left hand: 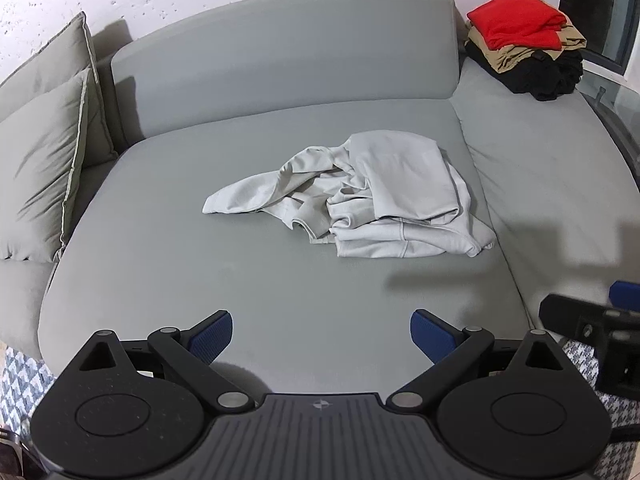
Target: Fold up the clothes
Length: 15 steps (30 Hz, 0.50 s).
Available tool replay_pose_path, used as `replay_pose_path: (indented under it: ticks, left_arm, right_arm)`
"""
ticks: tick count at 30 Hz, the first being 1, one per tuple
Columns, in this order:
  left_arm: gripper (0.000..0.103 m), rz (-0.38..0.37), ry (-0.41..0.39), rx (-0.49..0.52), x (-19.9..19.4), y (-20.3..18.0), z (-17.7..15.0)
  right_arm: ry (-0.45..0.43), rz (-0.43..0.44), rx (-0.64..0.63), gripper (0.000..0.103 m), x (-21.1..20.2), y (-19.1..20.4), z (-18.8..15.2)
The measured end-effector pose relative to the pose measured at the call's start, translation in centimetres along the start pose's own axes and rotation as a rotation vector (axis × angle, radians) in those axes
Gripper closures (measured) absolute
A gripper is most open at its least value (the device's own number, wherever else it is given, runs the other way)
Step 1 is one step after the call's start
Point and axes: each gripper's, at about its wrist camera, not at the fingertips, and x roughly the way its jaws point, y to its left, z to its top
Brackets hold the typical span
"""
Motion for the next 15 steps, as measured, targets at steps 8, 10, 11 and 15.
replay_pose_path:
  ticks: [8, 10, 11, 15]
  left_arm:
    - [0.004, -0.015, 0.025, 0.027, 0.3, -0.3, -0.4]
    - [0.004, -0.013, 0.014, 0.028, 0.3, -0.2, -0.8]
    - [0.004, -0.014, 0.013, 0.026, 0.3, -0.1, -0.9]
    - [0.004, -0.013, 0.016, 0.02, 0.4, 0.2, -0.9]
  right_arm:
    - [-0.036, -0.039, -0.026, 0.016, -0.2, 0.1, 0.1]
    - [-0.019, -0.041, -0.025, 0.016, -0.1, 0.5, -0.1]
    - [-0.011, -0.038, -0.024, 0.016, -0.1, 0.6, 0.0]
    - [0.024, -0.028, -0.021, 0.015, 0.0, 0.9, 0.2]
